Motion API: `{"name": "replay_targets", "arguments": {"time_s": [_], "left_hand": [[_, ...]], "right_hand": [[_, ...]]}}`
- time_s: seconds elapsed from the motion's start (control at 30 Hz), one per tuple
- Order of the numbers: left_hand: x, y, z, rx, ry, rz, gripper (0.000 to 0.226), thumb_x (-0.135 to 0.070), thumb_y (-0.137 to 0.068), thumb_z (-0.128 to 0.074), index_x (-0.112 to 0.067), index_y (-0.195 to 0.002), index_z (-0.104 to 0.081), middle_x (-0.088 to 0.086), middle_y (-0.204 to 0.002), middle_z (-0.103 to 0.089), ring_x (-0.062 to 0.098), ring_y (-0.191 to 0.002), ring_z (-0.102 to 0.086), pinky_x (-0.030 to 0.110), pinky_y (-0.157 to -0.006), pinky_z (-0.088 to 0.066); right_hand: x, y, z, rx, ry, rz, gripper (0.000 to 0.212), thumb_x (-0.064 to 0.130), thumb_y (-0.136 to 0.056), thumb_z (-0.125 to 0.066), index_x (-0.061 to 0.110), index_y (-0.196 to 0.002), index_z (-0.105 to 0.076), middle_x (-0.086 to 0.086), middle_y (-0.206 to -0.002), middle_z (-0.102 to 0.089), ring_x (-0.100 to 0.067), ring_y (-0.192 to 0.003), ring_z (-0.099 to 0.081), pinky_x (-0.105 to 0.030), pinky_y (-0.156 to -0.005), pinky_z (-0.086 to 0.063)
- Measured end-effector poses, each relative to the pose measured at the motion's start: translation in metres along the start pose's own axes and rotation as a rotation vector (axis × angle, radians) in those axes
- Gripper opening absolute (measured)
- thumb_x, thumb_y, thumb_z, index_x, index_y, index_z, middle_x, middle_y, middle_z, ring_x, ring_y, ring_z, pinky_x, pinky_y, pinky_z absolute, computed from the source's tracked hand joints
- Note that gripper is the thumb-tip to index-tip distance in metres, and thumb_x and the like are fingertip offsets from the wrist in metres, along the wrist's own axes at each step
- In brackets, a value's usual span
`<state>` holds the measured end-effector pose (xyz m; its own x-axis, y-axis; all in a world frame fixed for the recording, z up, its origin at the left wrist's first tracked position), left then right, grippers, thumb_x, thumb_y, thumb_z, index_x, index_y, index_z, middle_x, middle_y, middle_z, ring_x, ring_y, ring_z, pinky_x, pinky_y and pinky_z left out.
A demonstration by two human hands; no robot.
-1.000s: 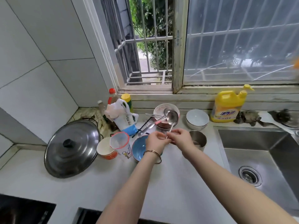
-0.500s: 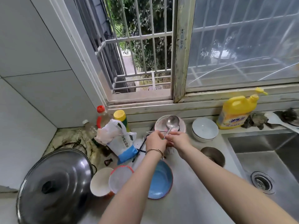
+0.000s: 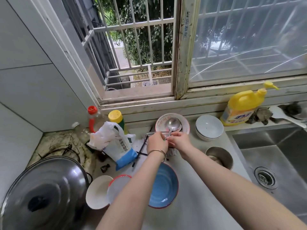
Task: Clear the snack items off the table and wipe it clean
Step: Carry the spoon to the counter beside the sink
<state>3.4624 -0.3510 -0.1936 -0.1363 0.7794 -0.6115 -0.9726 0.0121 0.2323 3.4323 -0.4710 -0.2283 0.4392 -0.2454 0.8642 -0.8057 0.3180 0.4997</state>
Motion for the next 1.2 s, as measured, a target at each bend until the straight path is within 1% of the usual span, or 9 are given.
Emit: {"name": "replay_targets", "arguments": {"time_s": [0.07, 0.17, 0.27, 0.47, 0.6, 0.8, 1.03, 1.1, 1.2], "left_hand": [[0.001, -0.001, -0.001, 0.001, 0.001, 0.0, 0.012, -0.029, -0.08, -0.061, -0.024, -0.091, -0.063, 0.002, -0.096, -0.067, 0.024, -0.091, -0.061, 0.03, -0.078, -0.051], [0.001, -0.002, -0.003, 0.005, -0.014, -0.008, 0.012, -0.029, -0.081, -0.061, -0.023, -0.091, -0.062, 0.003, -0.097, -0.067, 0.024, -0.091, -0.061, 0.032, -0.08, -0.052], [0.001, -0.002, -0.004, 0.006, -0.015, -0.014, 0.013, -0.028, -0.081, -0.061, -0.023, -0.092, -0.062, 0.003, -0.097, -0.067, 0.024, -0.091, -0.061, 0.032, -0.08, -0.052], [0.002, 0.002, -0.005, 0.012, -0.007, -0.009, 0.012, -0.026, -0.08, -0.063, -0.023, -0.092, -0.061, 0.004, -0.099, -0.067, 0.024, -0.092, -0.06, 0.029, -0.076, -0.048], [0.002, 0.005, -0.005, 0.022, -0.021, -0.015, 0.016, -0.025, -0.08, -0.064, -0.021, -0.095, -0.061, 0.004, -0.101, -0.066, 0.024, -0.094, -0.059, 0.03, -0.076, -0.047], [-0.001, 0.014, -0.001, 0.019, -0.013, -0.012, 0.019, -0.034, -0.08, -0.067, -0.022, -0.093, -0.059, 0.002, -0.097, -0.066, 0.022, -0.091, -0.06, 0.032, -0.076, -0.051], [-0.007, 0.029, 0.017, -0.031, -0.003, -0.008, 0.037, -0.046, -0.074, -0.072, -0.023, -0.102, -0.061, 0.0, -0.101, -0.067, 0.021, -0.093, -0.062, 0.032, -0.078, -0.053], [-0.012, 0.035, 0.024, -0.04, 0.006, -0.01, 0.038, -0.043, -0.074, -0.072, -0.022, -0.104, -0.061, 0.001, -0.102, -0.067, 0.021, -0.096, -0.061, 0.031, -0.079, -0.052], [-0.023, 0.049, 0.036, -0.068, 0.031, -0.022, 0.03, -0.028, -0.078, -0.067, -0.019, -0.106, -0.061, 0.003, -0.104, -0.067, 0.023, -0.097, -0.06, 0.032, -0.081, -0.051]], "right_hand": [[-0.002, -0.002, 0.0, 0.002, 0.015, -0.012, 0.018, -0.005, -0.073, -0.067, 0.01, -0.081, -0.065, -0.015, -0.091, -0.069, -0.03, -0.086, -0.068, -0.043, -0.084, -0.056], [-0.002, -0.001, 0.001, 0.004, 0.032, -0.019, 0.022, -0.005, -0.072, -0.067, 0.005, -0.091, -0.065, -0.016, -0.094, -0.069, -0.026, -0.081, -0.068, -0.037, -0.078, -0.057], [0.0, 0.002, 0.002, -0.021, 0.068, -0.013, 0.024, -0.002, -0.072, -0.068, 0.012, -0.09, -0.061, -0.012, -0.092, -0.067, -0.022, -0.079, -0.066, -0.034, -0.075, -0.056], [0.002, 0.005, 0.005, -0.047, 0.125, 0.005, 0.027, 0.0, -0.071, -0.067, 0.016, -0.089, -0.057, -0.006, -0.089, -0.064, -0.02, -0.08, -0.066, -0.038, -0.082, -0.057], [0.003, 0.005, 0.005, -0.028, 0.163, 0.015, 0.03, 0.004, -0.065, -0.068, 0.022, -0.087, -0.058, -0.008, -0.098, -0.065, -0.026, -0.093, -0.066, -0.045, -0.086, -0.055], [0.015, 0.017, 0.006, 0.003, 0.166, 0.036, 0.027, -0.001, -0.077, -0.063, 0.018, -0.095, -0.056, -0.009, -0.097, -0.064, -0.026, -0.091, -0.067, -0.041, -0.086, -0.056], [0.031, 0.029, 0.015, -0.005, 0.213, 0.088, 0.026, 0.002, -0.075, -0.063, 0.025, -0.086, -0.057, -0.005, -0.099, -0.065, -0.023, -0.096, -0.063, -0.041, -0.088, -0.054], [0.037, 0.037, 0.018, 0.0, 0.213, 0.11, 0.025, 0.002, -0.076, -0.063, 0.022, -0.09, -0.059, -0.003, -0.099, -0.065, -0.022, -0.097, -0.063, -0.041, -0.089, -0.053], [0.045, 0.049, 0.024, 0.026, 0.223, 0.144, 0.03, 0.001, -0.075, -0.064, 0.013, -0.103, -0.061, -0.003, -0.101, -0.066, -0.023, -0.098, -0.063, -0.041, -0.09, -0.053]]}}
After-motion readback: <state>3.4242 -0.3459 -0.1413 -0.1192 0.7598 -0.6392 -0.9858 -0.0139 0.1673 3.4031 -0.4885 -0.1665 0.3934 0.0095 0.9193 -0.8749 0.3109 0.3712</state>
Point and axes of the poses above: each hand's wrist, its own y-axis away from the middle knuckle, its own z-axis out of the back of the hand, x = y × z, the point moved 7 cm from there along -y, towards the middle knuckle
